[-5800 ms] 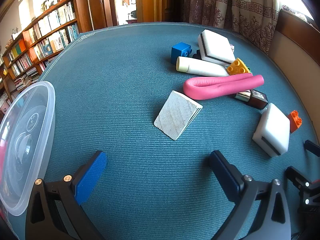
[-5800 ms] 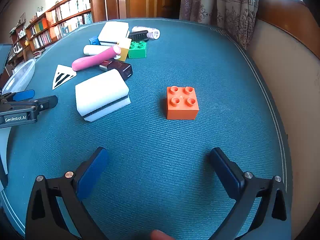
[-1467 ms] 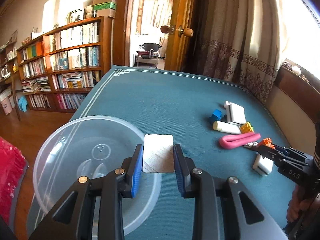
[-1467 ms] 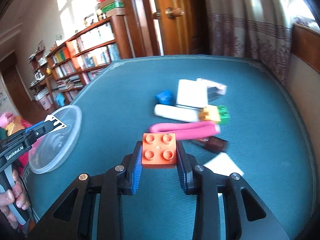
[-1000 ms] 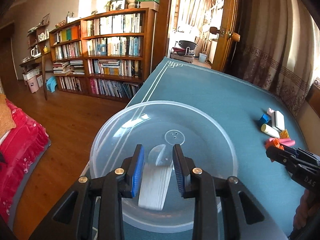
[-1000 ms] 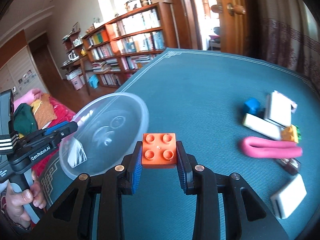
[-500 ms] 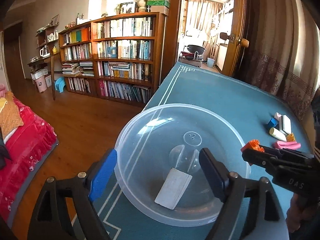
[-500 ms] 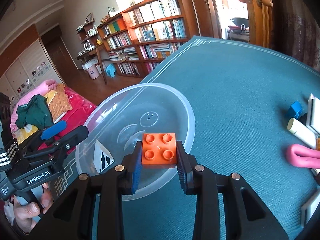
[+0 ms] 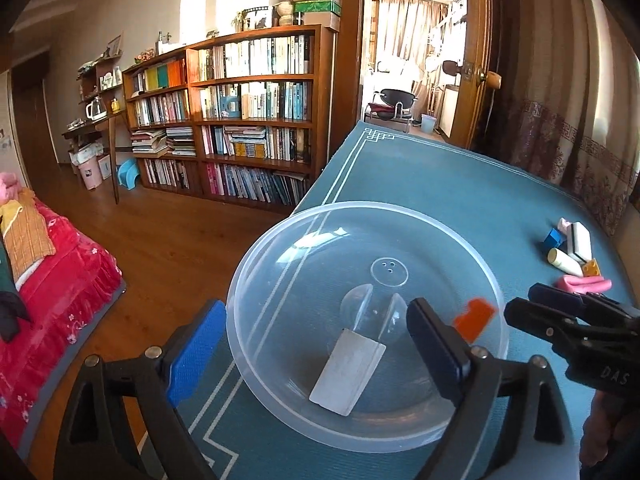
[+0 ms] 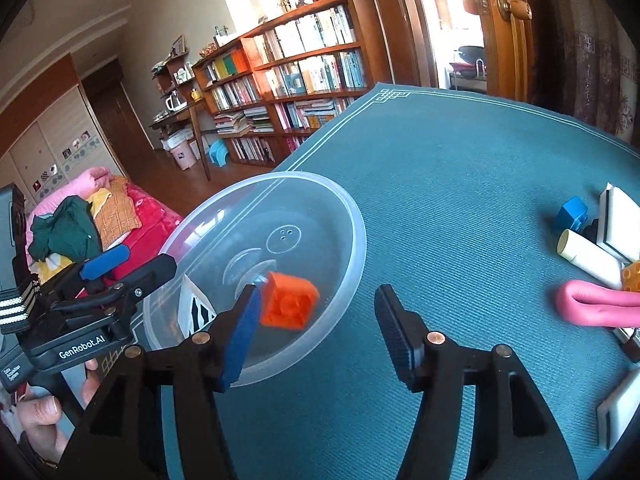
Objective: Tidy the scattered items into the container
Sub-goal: 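Carry the card and brick over the clear bowl and open both grippers, then move the right gripper toward the white sponge block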
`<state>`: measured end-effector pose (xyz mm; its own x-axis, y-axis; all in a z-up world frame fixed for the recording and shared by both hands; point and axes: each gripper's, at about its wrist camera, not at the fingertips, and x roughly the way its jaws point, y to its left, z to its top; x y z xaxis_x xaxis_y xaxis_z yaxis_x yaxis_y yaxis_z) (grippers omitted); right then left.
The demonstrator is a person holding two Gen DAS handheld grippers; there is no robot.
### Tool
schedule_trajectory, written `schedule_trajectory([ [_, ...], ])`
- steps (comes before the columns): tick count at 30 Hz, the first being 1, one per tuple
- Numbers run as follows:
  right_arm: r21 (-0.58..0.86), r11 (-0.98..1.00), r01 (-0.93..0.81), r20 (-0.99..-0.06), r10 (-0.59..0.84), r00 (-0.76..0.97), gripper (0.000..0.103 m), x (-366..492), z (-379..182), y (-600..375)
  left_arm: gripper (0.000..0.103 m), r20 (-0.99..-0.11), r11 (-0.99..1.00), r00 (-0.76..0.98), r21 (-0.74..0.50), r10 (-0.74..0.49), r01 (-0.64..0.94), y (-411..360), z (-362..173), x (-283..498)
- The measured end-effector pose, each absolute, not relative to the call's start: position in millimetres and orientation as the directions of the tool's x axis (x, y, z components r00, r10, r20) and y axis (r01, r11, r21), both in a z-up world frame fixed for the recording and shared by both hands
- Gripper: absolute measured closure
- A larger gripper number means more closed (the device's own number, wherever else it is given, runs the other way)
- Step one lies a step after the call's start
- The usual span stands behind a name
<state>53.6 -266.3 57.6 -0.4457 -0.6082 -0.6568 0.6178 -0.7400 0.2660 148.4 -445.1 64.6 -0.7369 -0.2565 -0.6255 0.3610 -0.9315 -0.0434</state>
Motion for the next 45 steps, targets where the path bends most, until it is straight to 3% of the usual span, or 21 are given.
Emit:
schedule_trajectory([
  [10,0.252,-0.764,0.594,-0.678,-0.578,-0.454,0.041,63.1,48.4,-252.7,0.009,-0.627,-0.928,-0.731,-0.034,-0.27,0.372,-439.7,66.0,147.9],
  [28,0.32,-0.846,0.427,-0.684,-0.518,-0.514,0.04,60.2,38.5,-168.5,0.009,-0.637,-0.967,-0.739,0.04,-0.22,0.253,-368.6,69.6,118.7],
  [45,0.225,-0.928,0.298,-0.661,-0.37,-0.653,0.038,81.5,45.4,-66.0,0.009,-0.666,-0.995,-0.739,0.053,-0.095,0.08,-280.1,64.6,83.5],
])
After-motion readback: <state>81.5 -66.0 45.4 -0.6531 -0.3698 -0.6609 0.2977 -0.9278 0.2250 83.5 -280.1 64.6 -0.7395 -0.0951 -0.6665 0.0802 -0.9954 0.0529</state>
